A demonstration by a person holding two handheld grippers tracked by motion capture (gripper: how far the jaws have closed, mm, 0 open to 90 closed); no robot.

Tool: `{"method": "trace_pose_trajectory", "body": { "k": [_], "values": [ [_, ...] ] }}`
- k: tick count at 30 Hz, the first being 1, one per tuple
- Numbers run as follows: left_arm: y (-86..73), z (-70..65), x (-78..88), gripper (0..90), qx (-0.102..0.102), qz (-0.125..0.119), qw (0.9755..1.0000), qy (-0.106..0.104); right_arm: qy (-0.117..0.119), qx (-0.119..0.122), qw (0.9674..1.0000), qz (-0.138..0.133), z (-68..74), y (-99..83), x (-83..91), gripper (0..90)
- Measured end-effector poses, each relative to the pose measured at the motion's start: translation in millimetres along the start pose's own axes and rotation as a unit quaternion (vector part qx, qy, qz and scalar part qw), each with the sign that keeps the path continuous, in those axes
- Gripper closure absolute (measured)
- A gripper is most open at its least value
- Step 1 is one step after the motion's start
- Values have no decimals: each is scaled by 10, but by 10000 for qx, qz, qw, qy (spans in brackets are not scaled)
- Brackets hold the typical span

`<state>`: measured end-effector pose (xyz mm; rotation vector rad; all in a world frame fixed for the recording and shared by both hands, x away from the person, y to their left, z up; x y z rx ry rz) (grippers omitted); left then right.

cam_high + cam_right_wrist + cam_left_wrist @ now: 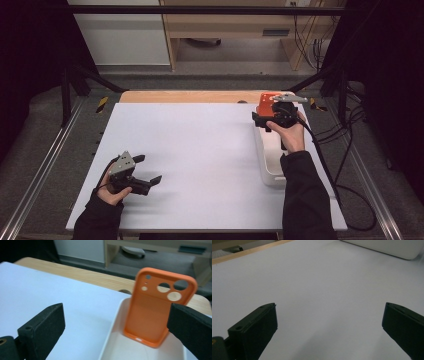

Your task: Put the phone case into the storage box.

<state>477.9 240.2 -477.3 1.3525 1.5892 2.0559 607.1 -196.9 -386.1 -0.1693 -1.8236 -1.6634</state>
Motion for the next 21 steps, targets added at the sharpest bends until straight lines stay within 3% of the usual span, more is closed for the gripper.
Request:
{"method": "trace_pose_trajectory", "body": {
  "k": [8, 17, 21],
  "values": [
    [13, -21, 4, 0, -2, -16, 10000, -21, 570, 321, 9973, -340, 182, -199, 340, 6],
    [27, -32, 33, 0, 21, -99, 9999, -41, 1249, 708, 9877, -624, 304, -478, 692, 4],
    [30, -39, 35, 0, 6, -95, 9999, -37, 1435, 833, 9835, -727, 308, -649, 797, 4]
  ]
}}
Point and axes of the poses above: each handheld gripper's, and its own axes: x roughly backward along the jaws, y roughly out of its top, z roughly to its left, the point moved 4 cm from there along -x, roughly forward along the jaws, and after that the axes turned 4 degrees about z, right-handed, at the moved point
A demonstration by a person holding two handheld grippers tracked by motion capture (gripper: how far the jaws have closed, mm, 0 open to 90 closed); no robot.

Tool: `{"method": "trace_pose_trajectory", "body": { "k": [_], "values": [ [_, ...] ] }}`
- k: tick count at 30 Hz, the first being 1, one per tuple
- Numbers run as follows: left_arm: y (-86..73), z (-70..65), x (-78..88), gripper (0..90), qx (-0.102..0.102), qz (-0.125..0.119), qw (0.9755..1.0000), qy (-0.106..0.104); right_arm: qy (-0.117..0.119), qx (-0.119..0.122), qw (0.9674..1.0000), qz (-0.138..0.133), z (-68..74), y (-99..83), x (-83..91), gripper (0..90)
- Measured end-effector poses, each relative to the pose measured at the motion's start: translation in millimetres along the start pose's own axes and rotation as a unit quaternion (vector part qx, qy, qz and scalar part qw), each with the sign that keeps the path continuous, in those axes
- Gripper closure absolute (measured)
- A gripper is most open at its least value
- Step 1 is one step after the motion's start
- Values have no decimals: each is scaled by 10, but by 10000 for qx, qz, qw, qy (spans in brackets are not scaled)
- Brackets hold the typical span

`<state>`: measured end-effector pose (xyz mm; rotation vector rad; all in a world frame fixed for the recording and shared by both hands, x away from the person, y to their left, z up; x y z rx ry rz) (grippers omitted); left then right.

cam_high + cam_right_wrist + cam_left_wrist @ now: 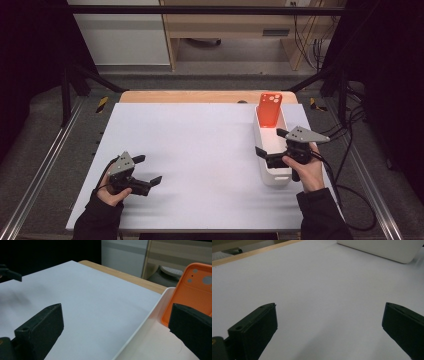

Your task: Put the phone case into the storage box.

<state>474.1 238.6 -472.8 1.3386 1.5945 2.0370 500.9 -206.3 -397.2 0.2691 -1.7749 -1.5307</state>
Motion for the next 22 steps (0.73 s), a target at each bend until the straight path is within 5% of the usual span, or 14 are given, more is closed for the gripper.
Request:
{"method": "trace_pose_trajectory", "body": {
  "k": [8, 22],
  "values": [
    [26, -30, 21, 0, -26, -97, 9999, -28, 348, 29, 9990, -271, 3, -285, 220, 4],
    [35, -37, 28, 0, -64, -139, 9999, -37, 418, 69, 9988, -235, -120, -642, 402, 4]
  ]
}}
Point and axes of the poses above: each handheld gripper's, and its own axes: x roughly backward along the jaws, y roughly out of its top, z roughly to its left, the point moved 4 cm from there along -x, roughly forward along the jaws, and after that the axes turned 4 degrees about z, right-handed, at the moved point
